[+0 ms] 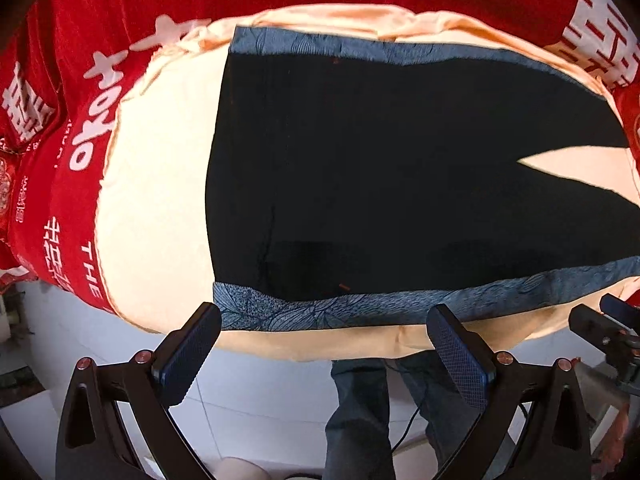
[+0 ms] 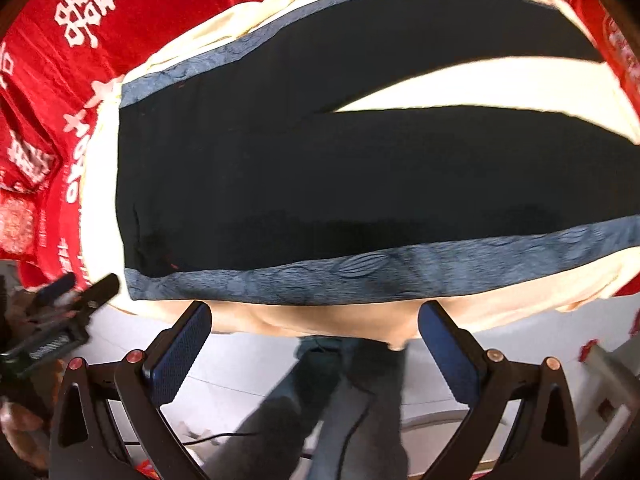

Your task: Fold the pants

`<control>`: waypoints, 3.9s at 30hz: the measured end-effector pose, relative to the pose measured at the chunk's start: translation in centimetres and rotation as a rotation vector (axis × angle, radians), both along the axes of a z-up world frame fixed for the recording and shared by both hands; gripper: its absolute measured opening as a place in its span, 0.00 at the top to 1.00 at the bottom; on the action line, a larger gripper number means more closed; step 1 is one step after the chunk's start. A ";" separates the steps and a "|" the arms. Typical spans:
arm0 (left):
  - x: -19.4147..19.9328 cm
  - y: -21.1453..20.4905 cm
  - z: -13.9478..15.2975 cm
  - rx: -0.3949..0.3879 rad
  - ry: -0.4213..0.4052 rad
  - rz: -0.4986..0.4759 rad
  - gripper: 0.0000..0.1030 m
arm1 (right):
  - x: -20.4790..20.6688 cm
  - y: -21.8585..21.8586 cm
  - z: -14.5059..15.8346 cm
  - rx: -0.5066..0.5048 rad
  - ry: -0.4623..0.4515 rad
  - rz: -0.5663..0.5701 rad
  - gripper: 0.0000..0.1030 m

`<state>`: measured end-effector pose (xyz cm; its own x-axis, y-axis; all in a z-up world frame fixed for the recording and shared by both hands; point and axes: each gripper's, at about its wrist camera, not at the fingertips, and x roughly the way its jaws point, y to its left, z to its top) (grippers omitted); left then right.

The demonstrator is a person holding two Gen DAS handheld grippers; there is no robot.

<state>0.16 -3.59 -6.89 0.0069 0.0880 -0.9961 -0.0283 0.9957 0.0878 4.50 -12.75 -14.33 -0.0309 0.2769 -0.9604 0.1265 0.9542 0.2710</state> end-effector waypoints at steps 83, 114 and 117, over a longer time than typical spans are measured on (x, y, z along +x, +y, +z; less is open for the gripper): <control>21.8 5.1 -4.0 -0.302 -0.358 0.301 0.72 | 26.0 -5.3 -6.9 0.544 -0.031 -0.106 0.89; 26.5 -0.4 -10.6 0.071 -0.204 0.220 0.09 | 28.9 -1.0 -6.7 0.306 -0.140 0.194 0.54; 25.5 -1.7 -8.5 0.056 -0.227 0.193 0.09 | 27.1 -2.9 -4.7 0.369 -0.193 0.179 0.38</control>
<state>25.70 -5.28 -15.38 0.2068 0.1638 -0.9646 -0.2413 0.9640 0.1120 31.60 -15.66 -19.04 0.0605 0.6088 -0.7910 -0.1182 0.7913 0.6000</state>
